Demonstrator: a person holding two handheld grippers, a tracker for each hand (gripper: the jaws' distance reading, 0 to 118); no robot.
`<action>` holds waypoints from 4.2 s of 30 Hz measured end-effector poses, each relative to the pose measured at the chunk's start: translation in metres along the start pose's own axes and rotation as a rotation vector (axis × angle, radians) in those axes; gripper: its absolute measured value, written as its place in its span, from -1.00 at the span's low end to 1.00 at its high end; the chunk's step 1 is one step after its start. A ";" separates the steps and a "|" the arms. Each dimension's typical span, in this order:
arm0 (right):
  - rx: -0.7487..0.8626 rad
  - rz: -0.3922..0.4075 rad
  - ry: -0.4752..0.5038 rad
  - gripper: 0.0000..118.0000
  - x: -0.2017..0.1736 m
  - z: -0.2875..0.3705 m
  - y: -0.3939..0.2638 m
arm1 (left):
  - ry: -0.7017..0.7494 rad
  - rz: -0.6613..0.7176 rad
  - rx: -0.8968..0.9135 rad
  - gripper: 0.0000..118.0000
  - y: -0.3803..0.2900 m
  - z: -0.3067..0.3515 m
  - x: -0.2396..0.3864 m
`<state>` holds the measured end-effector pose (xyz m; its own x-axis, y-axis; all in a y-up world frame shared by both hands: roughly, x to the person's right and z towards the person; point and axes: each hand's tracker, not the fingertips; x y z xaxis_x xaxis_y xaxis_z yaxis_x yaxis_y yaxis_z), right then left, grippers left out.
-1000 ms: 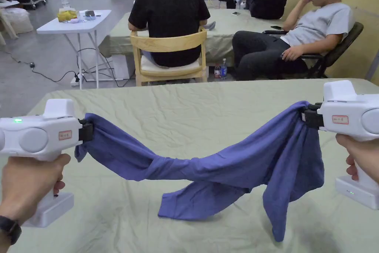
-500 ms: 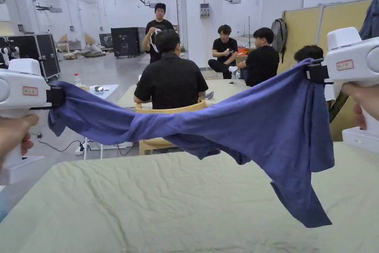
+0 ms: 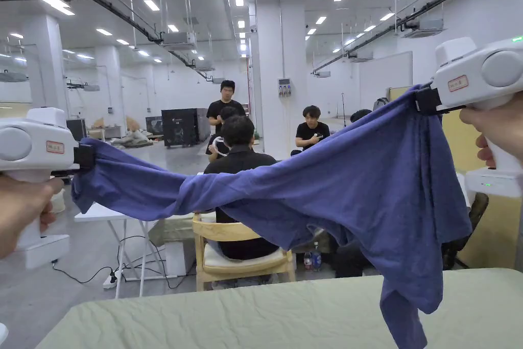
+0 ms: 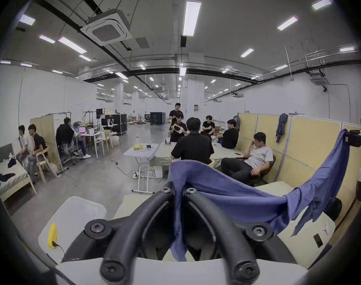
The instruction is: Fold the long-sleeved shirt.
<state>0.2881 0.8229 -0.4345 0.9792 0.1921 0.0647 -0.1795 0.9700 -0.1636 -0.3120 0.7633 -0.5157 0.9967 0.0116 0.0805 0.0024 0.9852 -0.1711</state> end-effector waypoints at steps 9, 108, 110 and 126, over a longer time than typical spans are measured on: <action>-0.035 0.011 0.004 -0.83 -0.016 -0.055 -0.004 | 0.020 -0.009 -0.027 -0.93 -0.008 -0.043 -0.003; -0.564 -0.178 0.131 -0.02 -0.102 0.084 -0.527 | -0.079 -0.072 -0.542 -0.33 -0.485 0.081 0.055; -0.521 -0.208 0.120 -0.32 -0.100 0.099 -0.518 | -0.117 -0.079 -0.513 -0.62 -0.473 0.088 0.073; -0.738 -0.210 0.216 -0.99 -0.082 0.129 -0.531 | -0.259 -0.117 -0.504 -1.00 -0.465 0.097 0.151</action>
<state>0.2910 0.3116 -0.2256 0.9958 -0.0901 -0.0133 0.0457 0.6196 -0.7836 -0.1707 0.3234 -0.3291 0.9352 0.0112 0.3540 0.2132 0.7803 -0.5880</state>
